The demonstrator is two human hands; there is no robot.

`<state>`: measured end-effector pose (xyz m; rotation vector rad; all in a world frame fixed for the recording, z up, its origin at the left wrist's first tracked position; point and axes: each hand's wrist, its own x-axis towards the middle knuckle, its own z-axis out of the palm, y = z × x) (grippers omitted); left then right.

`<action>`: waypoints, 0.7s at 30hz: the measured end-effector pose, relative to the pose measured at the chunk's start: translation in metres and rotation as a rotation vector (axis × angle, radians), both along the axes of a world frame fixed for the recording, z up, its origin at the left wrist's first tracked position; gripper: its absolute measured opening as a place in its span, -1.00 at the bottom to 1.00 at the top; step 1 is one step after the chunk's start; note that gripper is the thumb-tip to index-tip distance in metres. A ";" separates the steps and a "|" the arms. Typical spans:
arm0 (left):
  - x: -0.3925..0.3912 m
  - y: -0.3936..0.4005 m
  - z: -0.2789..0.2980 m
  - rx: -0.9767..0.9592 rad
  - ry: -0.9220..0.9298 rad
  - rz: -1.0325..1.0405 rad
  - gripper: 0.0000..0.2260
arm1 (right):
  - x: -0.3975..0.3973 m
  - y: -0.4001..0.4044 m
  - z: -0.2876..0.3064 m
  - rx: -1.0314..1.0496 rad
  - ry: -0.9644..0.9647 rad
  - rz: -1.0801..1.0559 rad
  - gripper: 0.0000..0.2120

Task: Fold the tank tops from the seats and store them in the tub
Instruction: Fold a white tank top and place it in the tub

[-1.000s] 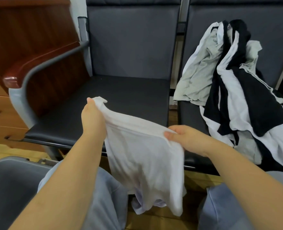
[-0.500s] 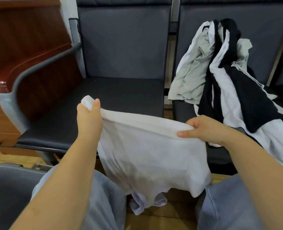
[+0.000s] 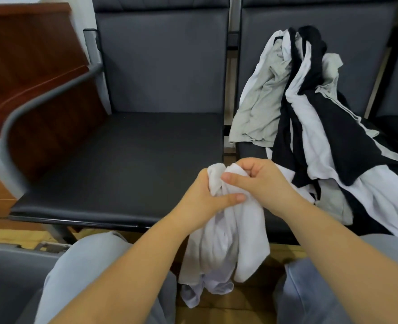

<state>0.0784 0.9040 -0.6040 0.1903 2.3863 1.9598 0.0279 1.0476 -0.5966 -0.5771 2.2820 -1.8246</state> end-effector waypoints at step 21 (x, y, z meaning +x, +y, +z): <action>-0.007 -0.037 0.013 0.353 -0.192 0.532 -0.82 | -0.016 0.025 0.007 0.035 -0.196 -0.083 -0.86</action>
